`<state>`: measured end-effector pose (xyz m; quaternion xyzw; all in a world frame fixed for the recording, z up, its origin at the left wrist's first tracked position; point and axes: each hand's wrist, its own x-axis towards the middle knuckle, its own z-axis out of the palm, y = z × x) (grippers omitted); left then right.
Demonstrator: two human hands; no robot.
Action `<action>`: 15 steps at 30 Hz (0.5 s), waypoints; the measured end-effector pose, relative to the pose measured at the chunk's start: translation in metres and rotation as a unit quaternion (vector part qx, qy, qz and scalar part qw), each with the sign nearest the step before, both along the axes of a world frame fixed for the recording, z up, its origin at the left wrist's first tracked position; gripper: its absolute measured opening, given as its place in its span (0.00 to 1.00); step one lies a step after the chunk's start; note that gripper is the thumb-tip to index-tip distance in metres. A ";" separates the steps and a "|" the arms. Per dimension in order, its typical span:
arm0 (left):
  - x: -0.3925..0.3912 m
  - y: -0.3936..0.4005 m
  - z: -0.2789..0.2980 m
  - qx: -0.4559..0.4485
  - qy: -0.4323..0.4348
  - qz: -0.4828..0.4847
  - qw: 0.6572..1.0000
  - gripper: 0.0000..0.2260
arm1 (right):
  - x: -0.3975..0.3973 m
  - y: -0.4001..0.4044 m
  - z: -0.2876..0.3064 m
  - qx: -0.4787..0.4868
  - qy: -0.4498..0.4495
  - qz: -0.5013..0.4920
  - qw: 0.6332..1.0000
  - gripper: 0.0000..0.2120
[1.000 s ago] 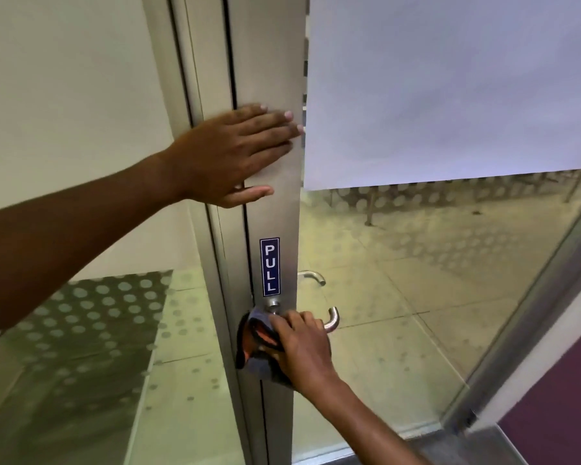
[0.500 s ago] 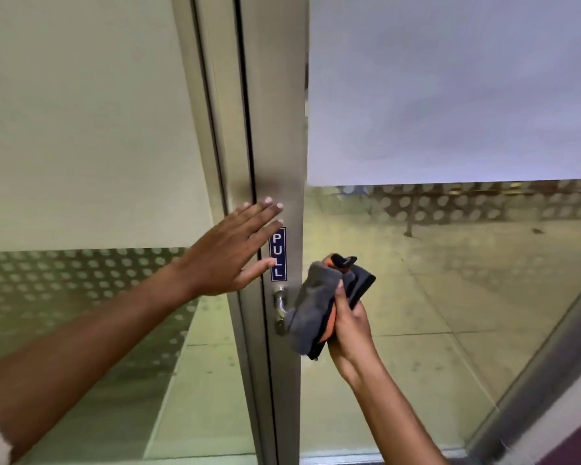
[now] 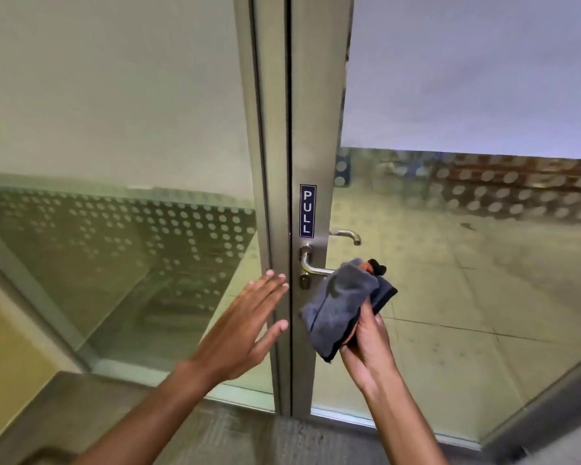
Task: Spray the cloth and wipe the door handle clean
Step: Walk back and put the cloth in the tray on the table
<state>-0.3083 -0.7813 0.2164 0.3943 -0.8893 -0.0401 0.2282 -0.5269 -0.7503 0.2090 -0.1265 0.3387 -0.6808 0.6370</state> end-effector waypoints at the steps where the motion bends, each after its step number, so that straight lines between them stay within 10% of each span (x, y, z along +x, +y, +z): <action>1: 0.005 0.010 -0.008 0.012 0.005 0.009 1.000 0.28 | 0.004 0.006 -0.004 0.007 0.002 0.007 1.000 0.24; 15: 0.092 0.184 -0.059 0.155 0.175 0.144 0.962 0.24 | 0.140 0.125 -0.033 0.063 0.085 0.074 0.992 0.23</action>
